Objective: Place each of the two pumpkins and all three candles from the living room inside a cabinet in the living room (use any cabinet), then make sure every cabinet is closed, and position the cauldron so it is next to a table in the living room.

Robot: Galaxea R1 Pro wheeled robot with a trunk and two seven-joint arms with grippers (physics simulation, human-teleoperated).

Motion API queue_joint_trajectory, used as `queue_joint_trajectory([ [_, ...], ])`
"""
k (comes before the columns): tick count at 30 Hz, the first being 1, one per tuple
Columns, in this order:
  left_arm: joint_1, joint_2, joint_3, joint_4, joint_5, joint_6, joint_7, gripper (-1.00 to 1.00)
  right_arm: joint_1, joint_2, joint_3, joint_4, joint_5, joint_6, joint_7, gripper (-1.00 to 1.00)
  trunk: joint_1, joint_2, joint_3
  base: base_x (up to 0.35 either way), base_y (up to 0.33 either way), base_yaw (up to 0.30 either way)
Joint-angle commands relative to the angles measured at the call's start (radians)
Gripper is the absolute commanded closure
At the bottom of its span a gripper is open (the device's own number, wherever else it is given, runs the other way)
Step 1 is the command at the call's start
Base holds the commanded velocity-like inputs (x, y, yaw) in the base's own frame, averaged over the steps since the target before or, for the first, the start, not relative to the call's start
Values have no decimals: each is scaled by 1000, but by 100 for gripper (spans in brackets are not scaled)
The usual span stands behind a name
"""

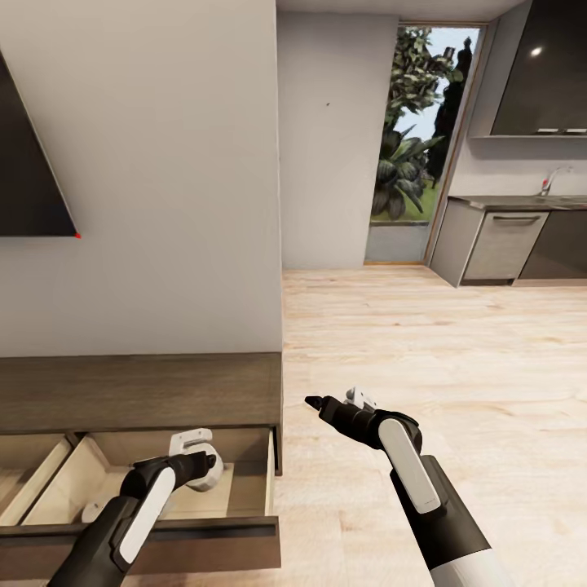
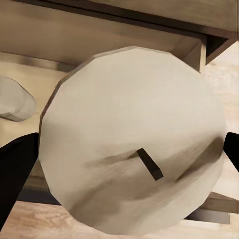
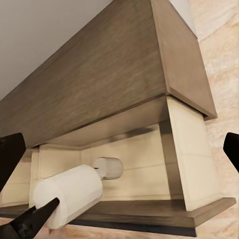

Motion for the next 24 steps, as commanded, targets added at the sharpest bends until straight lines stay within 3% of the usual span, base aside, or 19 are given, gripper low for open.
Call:
queue_joint_trajectory([
  [1,-1,-3,-3,-1,2,2,12,100,-1,0,0,-1,-10,1,-10,-100,0,0,-1,0,0,0],
  [13,-1,-11,-4,-1,-7,3,13,100,-1,0,0,2,-10,1,-10,-100,0,0,-1,2,0,0],
  [24,-1,-10,-6,4,-7,4,14,100,-1,0,0,3,-10,1,-10,-100,0,0,-1,107,0,0],
])
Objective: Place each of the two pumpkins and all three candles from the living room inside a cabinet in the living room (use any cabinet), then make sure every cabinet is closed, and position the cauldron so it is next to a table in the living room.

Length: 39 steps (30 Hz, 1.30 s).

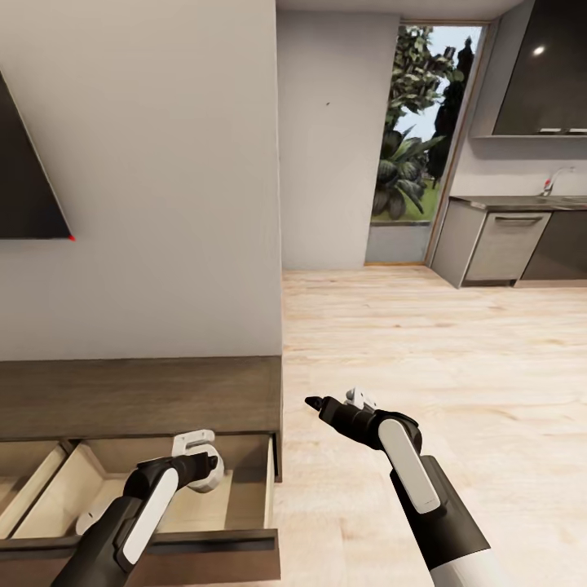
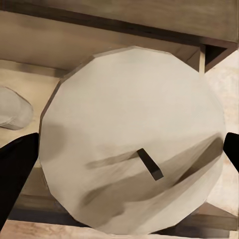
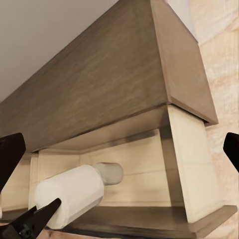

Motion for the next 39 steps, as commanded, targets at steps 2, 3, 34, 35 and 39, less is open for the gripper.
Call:
queue_joint_trajectory([
  [2,-1,2,-2,-1,10,2,11,100,-1,0,0,-1,-10,1,-10,-100,0,0,-1,149,0,0],
  [3,-1,2,-2,-1,10,2,11,100,-1,0,0,-1,-10,1,-10,-100,0,0,-1,74,0,0],
  [34,-1,-4,-2,0,7,2,122,100,-1,0,1,-6,-10,2,-10,-100,104,-189,-86,4,0,0],
  [35,-1,-9,-3,0,7,2,123,100,-1,0,0,-6,-10,2,-10,-100,108,-196,-89,0,0,0],
  [39,-1,-20,-3,0,7,1,125,100,-1,0,0,-5,-10,2,-10,-100,123,-224,-101,0,0,0],
])
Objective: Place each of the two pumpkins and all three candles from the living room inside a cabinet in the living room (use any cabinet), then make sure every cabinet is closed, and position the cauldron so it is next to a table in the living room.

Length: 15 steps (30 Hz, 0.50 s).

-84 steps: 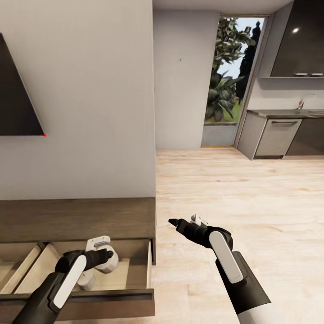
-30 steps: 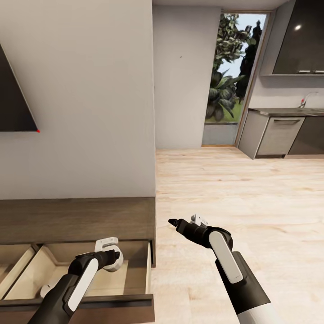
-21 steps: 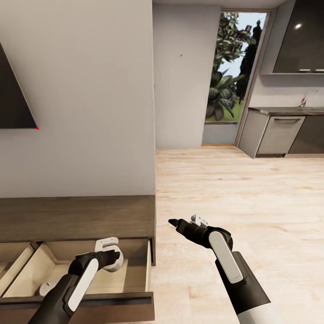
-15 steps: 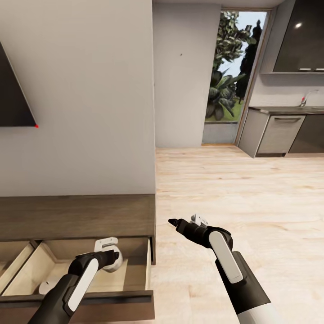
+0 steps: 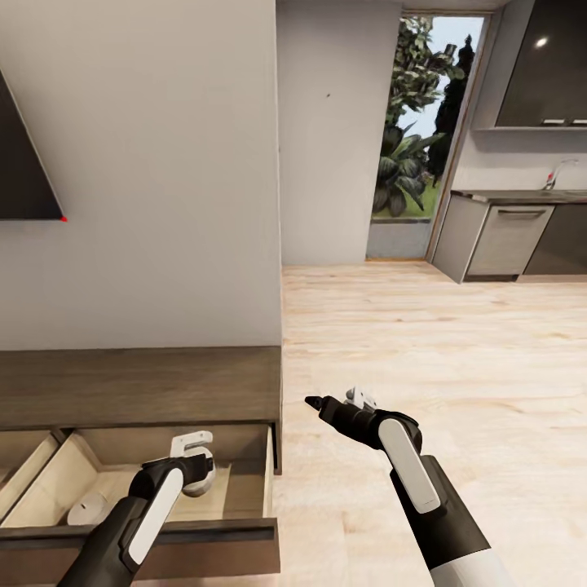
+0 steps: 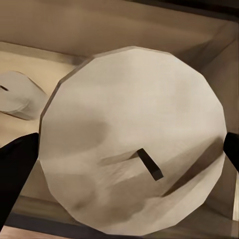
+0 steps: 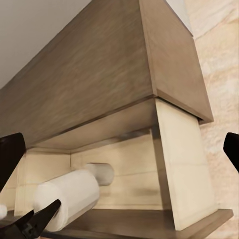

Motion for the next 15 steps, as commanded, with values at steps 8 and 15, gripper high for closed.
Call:
queue_joint_trajectory([
  [8,-1,-3,-4,-1,8,2,11,100,-1,0,1,1,-11,1,-10,-100,31,-57,-26,0,0,0],
  [15,-1,-3,-4,-1,8,2,11,100,-1,0,0,2,-11,1,-10,-100,57,-106,-48,0,0,0],
])
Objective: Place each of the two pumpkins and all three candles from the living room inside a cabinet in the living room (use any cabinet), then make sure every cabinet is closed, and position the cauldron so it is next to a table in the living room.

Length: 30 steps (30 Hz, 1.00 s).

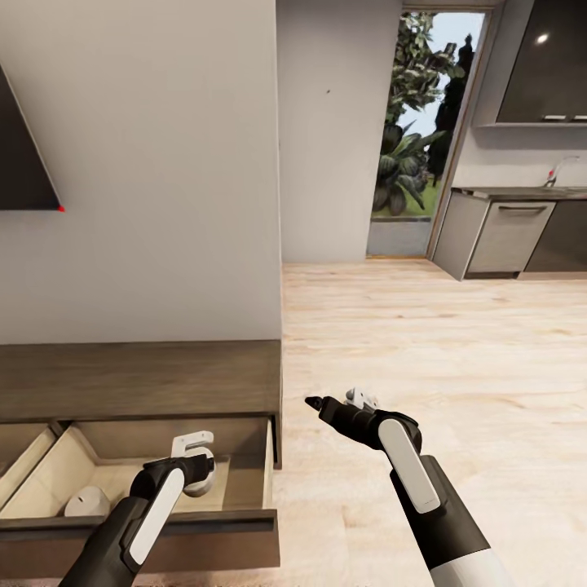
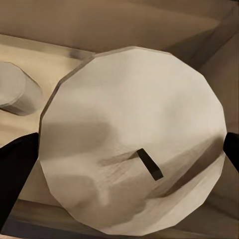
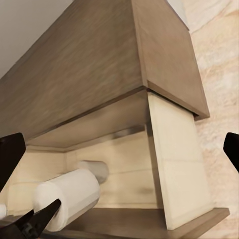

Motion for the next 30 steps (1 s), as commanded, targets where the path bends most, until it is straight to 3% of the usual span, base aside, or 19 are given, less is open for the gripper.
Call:
queue_joint_trajectory([
  [1,-1,1,-3,-1,10,2,11,100,0,0,1,-1,-11,1,-10,-100,4,-8,-4,0,0,0],
  [15,-1,1,-24,3,10,2,9,100,-1,0,1,-2,-11,1,-10,-100,11,-22,-10,4,0,0],
  [30,-1,1,-25,3,10,2,9,100,0,0,0,-5,-11,1,-10,-100,11,-22,-10,123,0,0],
])
